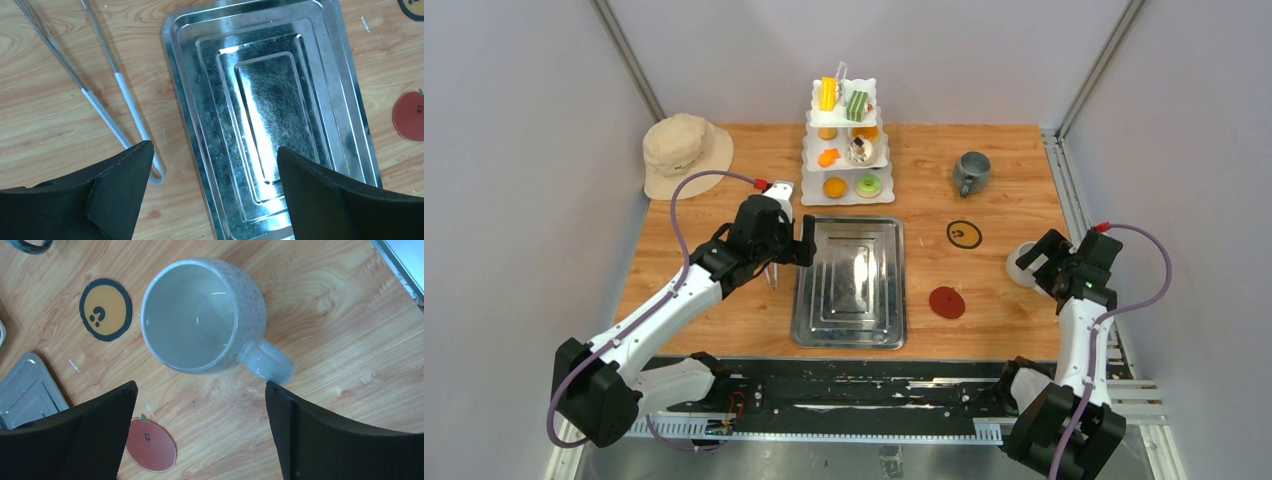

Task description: Serve the afternoon tea

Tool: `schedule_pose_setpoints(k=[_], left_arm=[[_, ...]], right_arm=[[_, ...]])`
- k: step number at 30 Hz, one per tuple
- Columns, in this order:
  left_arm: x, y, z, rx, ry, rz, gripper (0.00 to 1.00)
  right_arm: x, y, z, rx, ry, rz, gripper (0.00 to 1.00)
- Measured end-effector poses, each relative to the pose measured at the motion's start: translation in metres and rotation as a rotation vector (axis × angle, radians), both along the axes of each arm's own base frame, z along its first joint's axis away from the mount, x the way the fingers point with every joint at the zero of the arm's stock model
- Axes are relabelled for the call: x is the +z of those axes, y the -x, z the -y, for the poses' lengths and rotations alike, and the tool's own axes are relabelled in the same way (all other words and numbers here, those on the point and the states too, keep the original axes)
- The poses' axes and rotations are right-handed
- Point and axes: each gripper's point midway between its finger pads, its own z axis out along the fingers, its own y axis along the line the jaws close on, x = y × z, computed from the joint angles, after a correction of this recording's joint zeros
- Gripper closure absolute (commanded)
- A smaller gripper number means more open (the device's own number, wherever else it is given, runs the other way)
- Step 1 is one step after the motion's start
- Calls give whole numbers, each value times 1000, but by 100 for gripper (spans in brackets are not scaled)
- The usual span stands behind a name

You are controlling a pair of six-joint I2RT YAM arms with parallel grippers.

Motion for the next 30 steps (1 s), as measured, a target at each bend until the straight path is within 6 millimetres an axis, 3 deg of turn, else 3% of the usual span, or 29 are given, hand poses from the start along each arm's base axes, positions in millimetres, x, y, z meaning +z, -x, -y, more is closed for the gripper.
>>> schedule_pose_setpoints(k=[8, 14, 19, 21, 26, 28, 29, 30], left_arm=[[2, 0, -5, 6, -23, 13, 2], [3, 3, -8, 7, -28, 16, 2], [-3, 6, -10, 8, -37, 0, 2], [-4, 7, -10, 7, -39, -5, 2], [-5, 7, -10, 8, -40, -8, 2], [-5, 7, -10, 9, -40, -8, 2], [-5, 7, -10, 11, -39, -10, 2], [-5, 7, -11, 11, -41, -12, 2]], right_arm=[[8, -2, -4, 14, -16, 51, 4], [8, 6, 9, -65, 24, 25, 5], [19, -2, -3, -40, -7, 48, 7], [28, -11, -18, 19, 15, 56, 6], [64, -56, -77, 237, 130, 53, 7], [75, -82, -89, 262, 165, 34, 8], [72, -101, -91, 261, 184, 3, 8], [70, -105, -92, 260, 189, -6, 8]])
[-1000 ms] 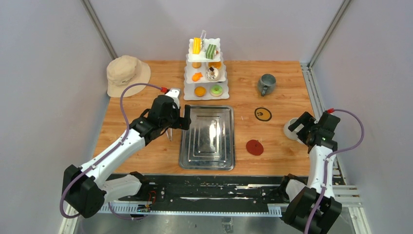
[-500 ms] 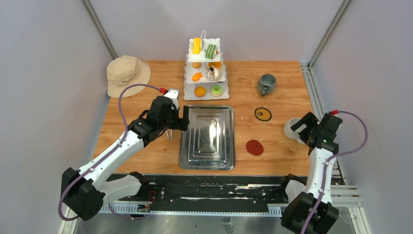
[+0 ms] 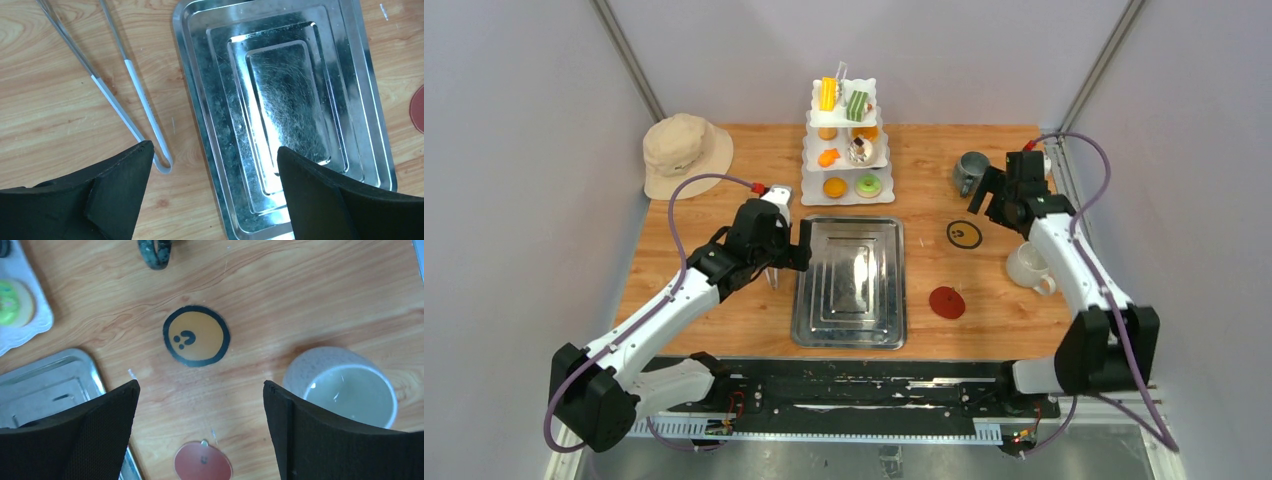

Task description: Serve the afternoon tea

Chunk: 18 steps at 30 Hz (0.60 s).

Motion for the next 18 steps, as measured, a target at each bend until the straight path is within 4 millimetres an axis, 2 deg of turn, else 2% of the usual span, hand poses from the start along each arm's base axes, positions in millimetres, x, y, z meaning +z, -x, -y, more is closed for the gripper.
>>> schedule_pose_setpoints(k=[7, 13, 18], left_arm=[[-3, 1, -4, 17, -15, -6, 2], [-3, 0, -6, 26, -24, -4, 2], [-5, -1, -9, 32, -40, -6, 2]], right_arm=[[-57, -47, -4, -12, 74, -196, 9], [-81, -89, -16, -3, 98, -238, 16], [-102, -115, -20, -10, 98, -265, 28]])
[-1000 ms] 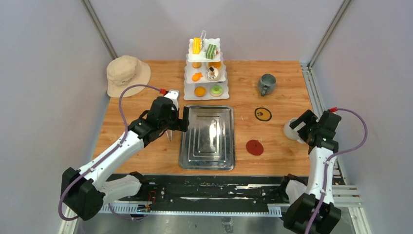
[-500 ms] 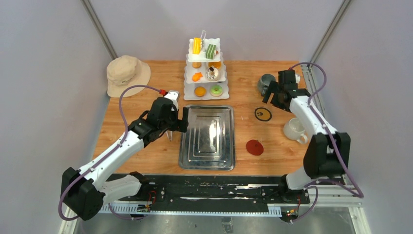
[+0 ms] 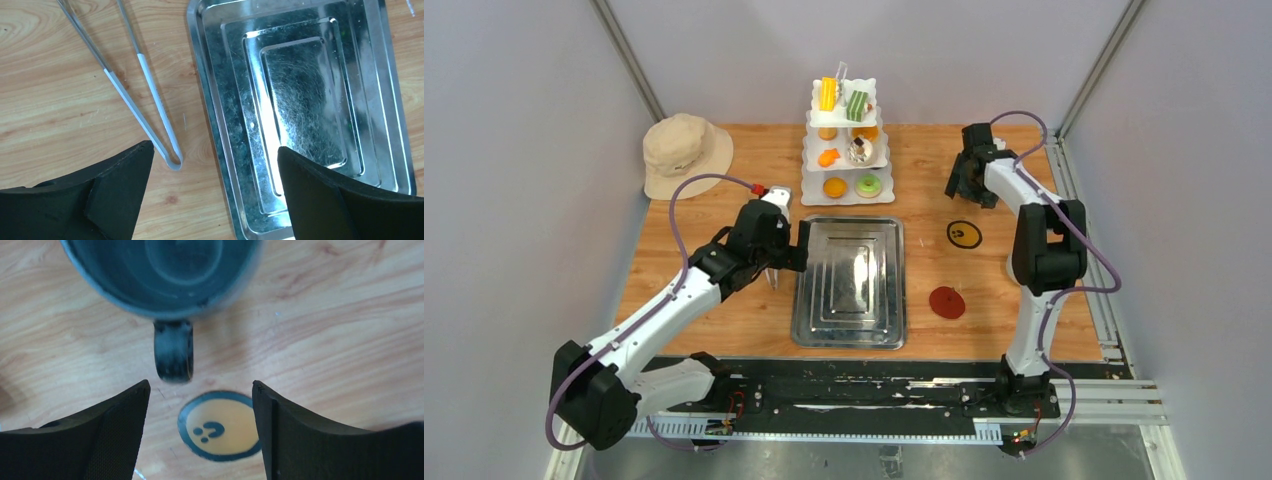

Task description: Serve the afternoon tea

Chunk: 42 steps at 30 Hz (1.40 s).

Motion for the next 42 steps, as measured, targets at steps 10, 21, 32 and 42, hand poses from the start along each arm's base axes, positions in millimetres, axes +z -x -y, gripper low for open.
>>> schedule_pose_setpoints(k=[10, 21, 32, 42], left_arm=[[-9, 1, -4, -2, -42, -24, 2], [-9, 1, -6, -2, -49, -24, 2], [-9, 3, -4, -5, -38, -32, 2], [-2, 6, 0, -8, 6, -23, 2]], right_arm=[[-17, -28, -3, -5, 7, -6, 68], [-8, -31, 0, 32, 35, 20, 99], [32, 71, -3, 175, 36, 57, 99], [18, 110, -23, 265, 28, 40, 99]])
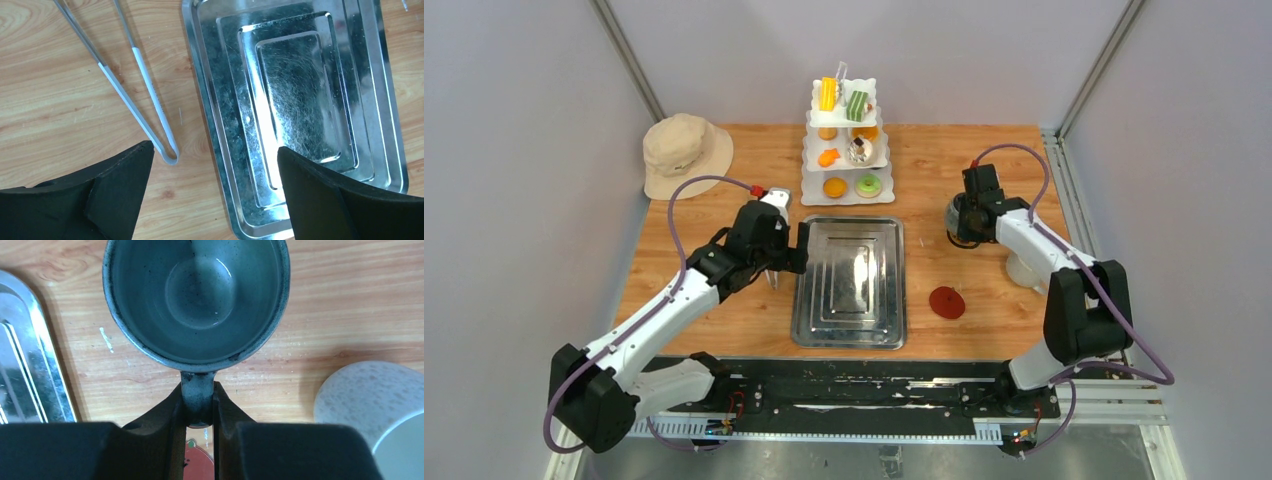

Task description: Serve the afternoon tea

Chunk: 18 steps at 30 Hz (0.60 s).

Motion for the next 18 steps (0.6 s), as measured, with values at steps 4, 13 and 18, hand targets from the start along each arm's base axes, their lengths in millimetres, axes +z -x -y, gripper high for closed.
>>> schedule_pose_setpoints(k=[4, 13, 18], left_arm=[[2, 1, 0, 3, 9, 2, 2], [-1, 4, -2, 5, 2, -13, 2], [-5, 4, -2, 5, -5, -26, 2]], right_arm=[[-17, 8, 3, -3, 19, -47, 99], [-21, 9, 8, -18, 45, -44, 99], [-23, 10, 8, -21, 44, -44, 57]])
